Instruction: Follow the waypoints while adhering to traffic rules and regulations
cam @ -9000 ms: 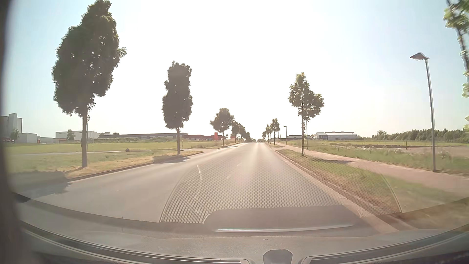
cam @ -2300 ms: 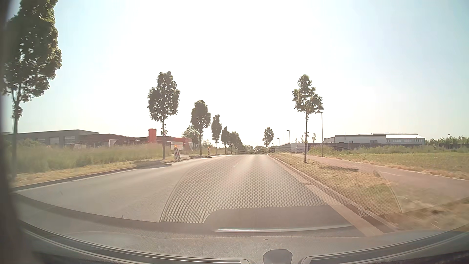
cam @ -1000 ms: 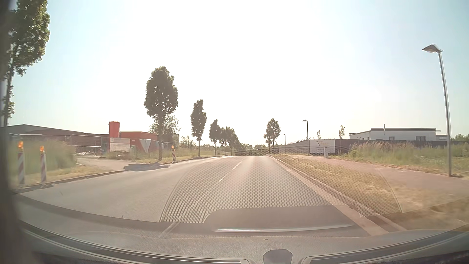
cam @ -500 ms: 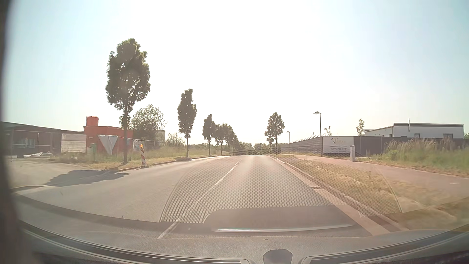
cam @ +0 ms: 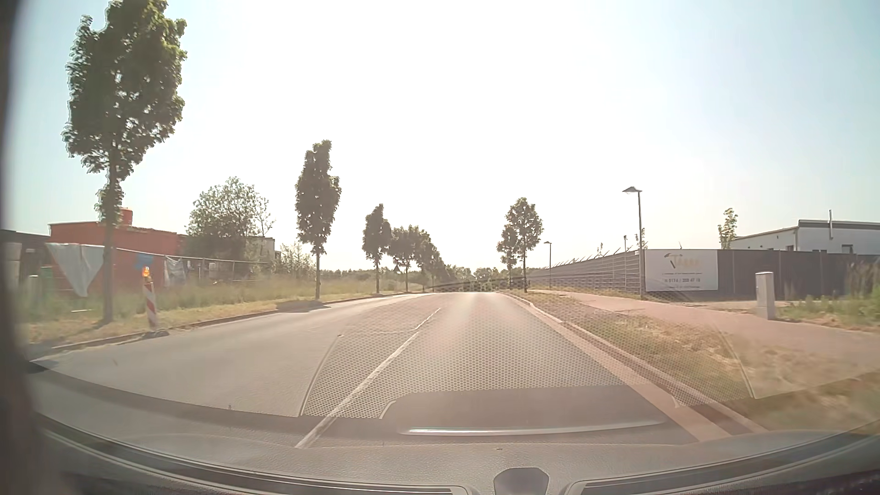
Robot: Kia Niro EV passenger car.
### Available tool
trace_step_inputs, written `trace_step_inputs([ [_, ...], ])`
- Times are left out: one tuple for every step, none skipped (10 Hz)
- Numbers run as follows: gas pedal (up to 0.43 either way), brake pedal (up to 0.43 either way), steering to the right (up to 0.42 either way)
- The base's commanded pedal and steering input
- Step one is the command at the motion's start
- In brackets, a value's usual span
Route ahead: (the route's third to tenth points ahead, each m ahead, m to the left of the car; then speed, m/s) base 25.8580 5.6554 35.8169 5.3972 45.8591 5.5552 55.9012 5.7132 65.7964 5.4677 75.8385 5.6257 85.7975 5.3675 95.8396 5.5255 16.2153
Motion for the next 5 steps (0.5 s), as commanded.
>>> trace_step_inputs([
  [0.177,0.006,0.004],
  [0.177,0.006,0.004],
  [0.177,0.006,0.004],
  [0.177,0.006,0.004],
  [0.189,0.006,0.004],
])
